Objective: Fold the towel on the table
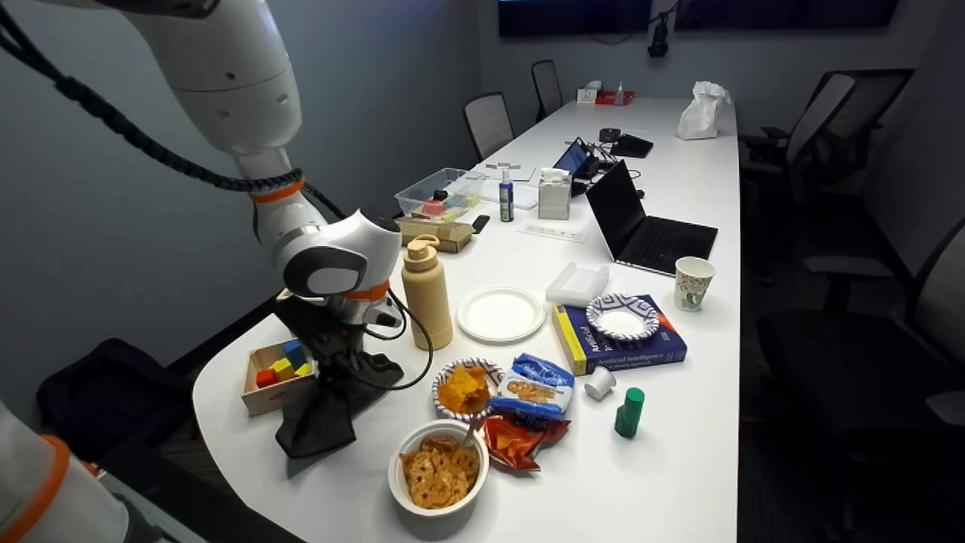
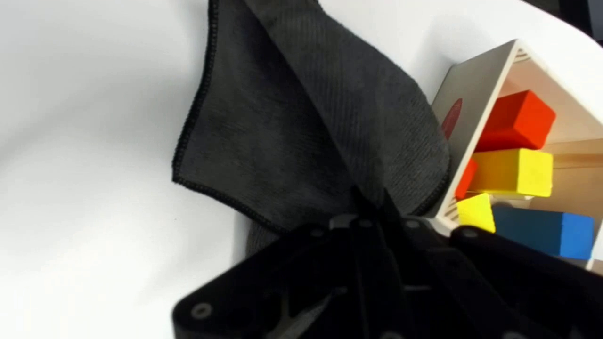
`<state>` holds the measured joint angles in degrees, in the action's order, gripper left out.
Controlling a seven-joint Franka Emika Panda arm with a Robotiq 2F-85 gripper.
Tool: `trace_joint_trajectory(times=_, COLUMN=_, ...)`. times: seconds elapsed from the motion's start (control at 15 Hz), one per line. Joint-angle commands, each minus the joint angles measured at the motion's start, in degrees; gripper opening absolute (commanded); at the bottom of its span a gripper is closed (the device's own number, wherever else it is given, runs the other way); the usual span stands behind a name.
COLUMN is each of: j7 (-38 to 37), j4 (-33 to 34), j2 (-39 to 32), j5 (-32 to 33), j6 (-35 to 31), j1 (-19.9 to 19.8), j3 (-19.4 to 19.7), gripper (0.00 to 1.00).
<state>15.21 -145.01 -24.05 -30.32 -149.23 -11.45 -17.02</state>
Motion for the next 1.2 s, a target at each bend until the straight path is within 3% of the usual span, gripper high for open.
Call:
trace_joint_trajectory(times=0.0, j7=-0.4, j4=-8.7, j2=14.0, j5=-4.2, j6=1.4, j1=1.2, j3=-0.6, gripper=0.01)
trace_joint_trajectory(times=0.07, j7=-0.9, j4=-10.4, j2=16.8, j5=-4.2, j6=1.2, j1=-0.4, j3=-2.3, gripper=0.01)
trace_joint_trajectory(times=0.2, j7=-1.7, j4=-13.0, j2=22.4, j5=-5.1, j6=1.5, j1=0.1, j3=-2.8, gripper=0.01)
trace_joint_trajectory(times=0.27, j7=-1.9, j4=-14.1, j2=25.2, j5=-6.2, j6=2.3, j1=4.4, j3=0.9, gripper=0.01)
trace_joint_trajectory(times=0.47, j7=-9.1, j4=-14.6, j2=31.8, j5=-1.5, j6=7.0, j1=7.8, j3=5.4, gripper=0.01)
trace_joint_trajectory(times=0.67, j7=-15.7, j4=-12.3, j2=36.9, j5=3.7, j6=13.7, j1=9.5, j3=9.3, gripper=0.01)
trace_joint_trajectory(times=0.8, j7=-19.8, j4=-15.1, j2=42.6, j5=5.1, j6=16.1, j1=10.0, j3=11.0, gripper=0.01)
trace_joint_trajectory(times=1.13, j7=-30.7, j4=-12.2, j2=44.7, j5=12.6, j6=25.6, j1=8.9, j3=12.8, gripper=0.01)
